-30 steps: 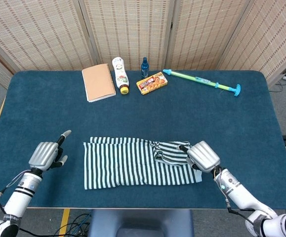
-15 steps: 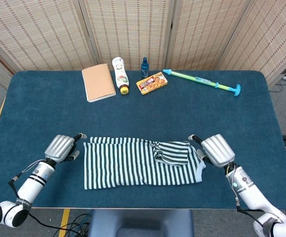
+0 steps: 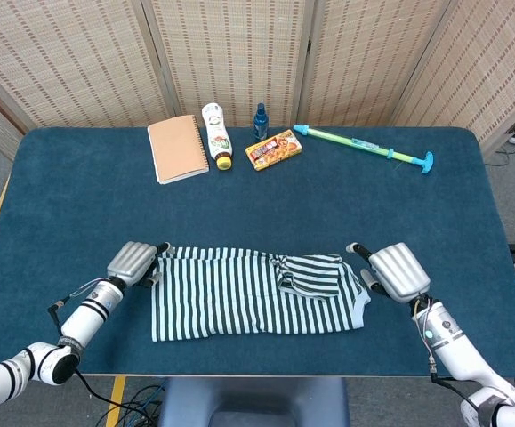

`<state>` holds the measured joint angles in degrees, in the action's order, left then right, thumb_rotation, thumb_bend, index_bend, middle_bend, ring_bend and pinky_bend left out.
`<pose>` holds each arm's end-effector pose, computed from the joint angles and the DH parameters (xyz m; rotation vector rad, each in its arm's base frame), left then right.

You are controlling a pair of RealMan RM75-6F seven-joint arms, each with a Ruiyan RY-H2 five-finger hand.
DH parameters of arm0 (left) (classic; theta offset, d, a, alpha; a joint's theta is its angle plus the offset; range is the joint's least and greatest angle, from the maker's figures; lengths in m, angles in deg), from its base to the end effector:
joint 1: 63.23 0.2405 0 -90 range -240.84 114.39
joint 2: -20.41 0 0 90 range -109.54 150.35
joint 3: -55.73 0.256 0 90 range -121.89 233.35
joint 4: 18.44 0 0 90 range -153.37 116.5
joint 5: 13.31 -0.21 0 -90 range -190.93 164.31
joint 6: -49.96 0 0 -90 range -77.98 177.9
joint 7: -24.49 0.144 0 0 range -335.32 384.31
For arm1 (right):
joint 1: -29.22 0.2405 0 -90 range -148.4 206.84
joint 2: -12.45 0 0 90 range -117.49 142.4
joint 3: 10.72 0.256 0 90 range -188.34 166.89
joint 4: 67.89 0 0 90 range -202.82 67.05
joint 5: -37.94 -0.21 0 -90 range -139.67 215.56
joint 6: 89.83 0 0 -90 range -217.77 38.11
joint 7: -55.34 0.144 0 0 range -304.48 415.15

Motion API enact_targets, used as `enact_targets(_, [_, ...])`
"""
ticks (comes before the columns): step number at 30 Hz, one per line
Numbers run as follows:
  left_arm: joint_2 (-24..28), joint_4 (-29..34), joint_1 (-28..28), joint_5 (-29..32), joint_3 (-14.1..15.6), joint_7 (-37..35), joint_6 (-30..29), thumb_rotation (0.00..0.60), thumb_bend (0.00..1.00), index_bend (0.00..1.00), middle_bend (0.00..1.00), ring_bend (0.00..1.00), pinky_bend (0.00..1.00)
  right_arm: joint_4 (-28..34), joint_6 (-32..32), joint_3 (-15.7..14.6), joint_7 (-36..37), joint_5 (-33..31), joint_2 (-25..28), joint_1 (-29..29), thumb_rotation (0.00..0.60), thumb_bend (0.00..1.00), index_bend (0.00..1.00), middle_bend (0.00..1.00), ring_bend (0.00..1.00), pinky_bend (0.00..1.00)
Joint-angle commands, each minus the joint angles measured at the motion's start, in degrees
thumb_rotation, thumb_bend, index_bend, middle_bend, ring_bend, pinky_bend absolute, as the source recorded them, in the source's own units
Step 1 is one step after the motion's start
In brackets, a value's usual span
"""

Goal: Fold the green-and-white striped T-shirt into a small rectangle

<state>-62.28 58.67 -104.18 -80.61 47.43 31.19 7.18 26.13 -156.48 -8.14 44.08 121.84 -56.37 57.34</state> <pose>-0.2125 0.3598 0.0059 -1.9051 -1.0788 -0.7449 -0.2223 -0.2814 0.0877 1.8443 -0.7596 0.9029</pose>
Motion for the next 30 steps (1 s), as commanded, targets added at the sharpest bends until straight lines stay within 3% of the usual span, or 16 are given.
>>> enact_targets(1, [-0.4,-1.5,-2.4,5.4,-0.5,4.1,3.4,0.6,0.41,0.31,0.88,0.88,1.0,-0.1,-0.1,0.0,0.2,0.0,0.1,-0.2,0.6,0.48,0.25,0.97,1.0,1.0])
enact_targets(12, [-0.3,-1.9,-5.4,16.7,0.2,9.8,5.8,0.6,0.41,0.33,0.88,0.88,1.0,-1.1,0.3,0.0,1.2,0.1,0.0,-0.8,0.6,0.48,0.25,0.97,1.0,1.0])
enact_targets(21, [-0.9,-2.2,-7.3,21.0,1.3,11.5,5.9,0.6,0.41,0.4,0.88,0.88,1.0,-1.7,0.7,0.1,2.2,0.1,-0.1,-1.2,0.6,0.48,0.25,0.97,1.0,1.0])
enact_targets(30, [-0.9,-1.3,-7.3,20.6,1.9,12.3,1.9,0.6,0.41,0.4,0.88,0.88,1.0,-2.1,1.1,0.3,2.6,-0.1,-0.1,-1.3,0.6,0.48,0.25,0.97,1.0,1.0])
